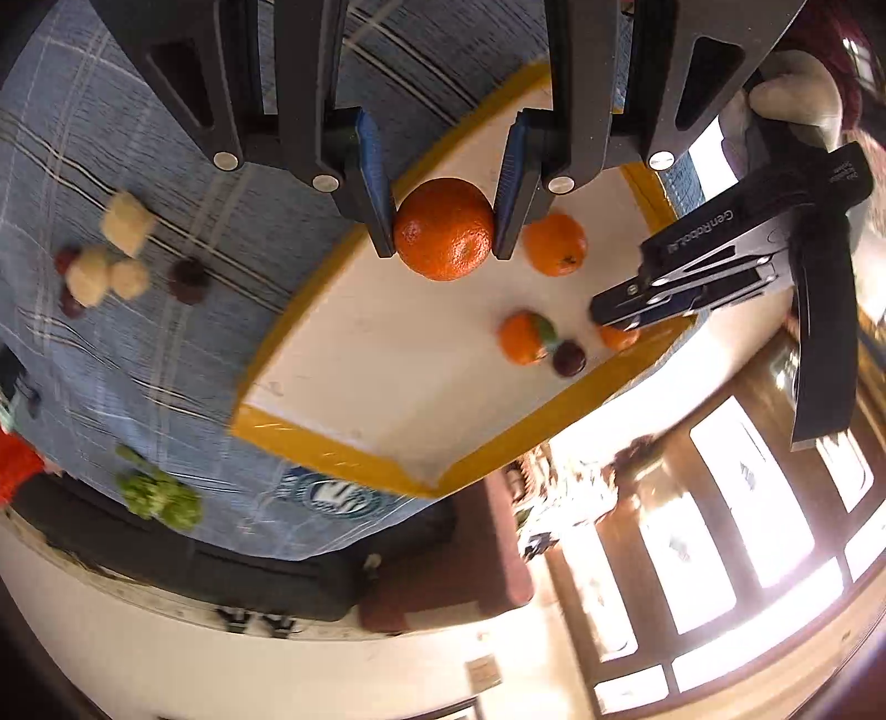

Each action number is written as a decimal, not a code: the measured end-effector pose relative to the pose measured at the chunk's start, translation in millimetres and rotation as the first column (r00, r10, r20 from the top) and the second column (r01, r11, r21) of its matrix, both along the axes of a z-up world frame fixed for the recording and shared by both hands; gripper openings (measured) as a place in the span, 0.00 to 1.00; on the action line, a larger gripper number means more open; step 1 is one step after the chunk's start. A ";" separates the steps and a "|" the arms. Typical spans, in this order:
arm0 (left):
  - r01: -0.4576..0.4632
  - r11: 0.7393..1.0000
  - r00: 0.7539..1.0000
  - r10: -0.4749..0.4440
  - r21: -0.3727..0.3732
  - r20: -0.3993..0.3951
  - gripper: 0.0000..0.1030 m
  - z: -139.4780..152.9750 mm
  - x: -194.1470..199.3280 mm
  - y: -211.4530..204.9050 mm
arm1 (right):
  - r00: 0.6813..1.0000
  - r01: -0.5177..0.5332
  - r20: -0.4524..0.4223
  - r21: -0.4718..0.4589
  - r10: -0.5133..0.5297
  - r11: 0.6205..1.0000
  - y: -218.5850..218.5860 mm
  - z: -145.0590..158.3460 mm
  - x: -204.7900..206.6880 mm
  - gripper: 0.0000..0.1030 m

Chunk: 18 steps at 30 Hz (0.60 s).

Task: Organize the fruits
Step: 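Place the plum and orange into the tray and open both tools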

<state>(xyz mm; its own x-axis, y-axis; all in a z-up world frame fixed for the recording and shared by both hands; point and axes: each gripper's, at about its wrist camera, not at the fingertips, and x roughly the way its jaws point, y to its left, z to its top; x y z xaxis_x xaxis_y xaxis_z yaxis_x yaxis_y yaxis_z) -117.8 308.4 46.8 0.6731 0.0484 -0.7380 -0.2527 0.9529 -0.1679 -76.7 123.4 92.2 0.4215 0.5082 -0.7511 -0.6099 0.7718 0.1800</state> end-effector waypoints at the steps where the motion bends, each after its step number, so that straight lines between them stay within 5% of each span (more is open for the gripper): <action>1: -0.003 1.000 1.000 0.003 -0.015 0.001 0.28 -1.1 -0.3 3.0 | 1.000 -0.016 0.002 -0.021 0.016 1.000 8.1 -4.1 -1.2 0.38; 3: -0.007 0.999 1.000 0.008 -0.038 0.010 0.29 -0.6 -3.1 9.0 | 0.999 -0.040 -0.005 -0.057 0.039 0.998 24.1 -14.6 -0.9 0.38; 7: -0.039 0.997 0.998 0.042 -0.066 0.053 0.51 9.7 -13.6 20.5 | 0.998 -0.062 -0.012 -0.096 0.061 0.994 36.5 -30.1 -3.4 0.38; 9: -0.049 0.996 0.996 0.055 -0.079 0.074 0.54 16.1 -19.0 24.8 | 0.998 -0.058 -0.007 -0.105 0.058 0.993 38.3 -35.1 -3.7 0.39; 18: -0.057 0.994 0.990 0.069 -0.095 0.122 0.70 43.6 -36.7 17.5 | 1.000 -0.020 0.015 0.027 0.019 0.999 -5.3 -3.8 -11.1 0.45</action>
<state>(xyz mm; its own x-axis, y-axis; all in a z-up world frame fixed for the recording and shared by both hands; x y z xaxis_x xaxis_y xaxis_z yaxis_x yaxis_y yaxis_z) -154.6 325.9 90.3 0.7581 0.0303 -0.6514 -0.2833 0.9150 -0.2871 -87.8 118.1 88.4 0.4223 0.5364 -0.7307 -0.6276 0.7547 0.1913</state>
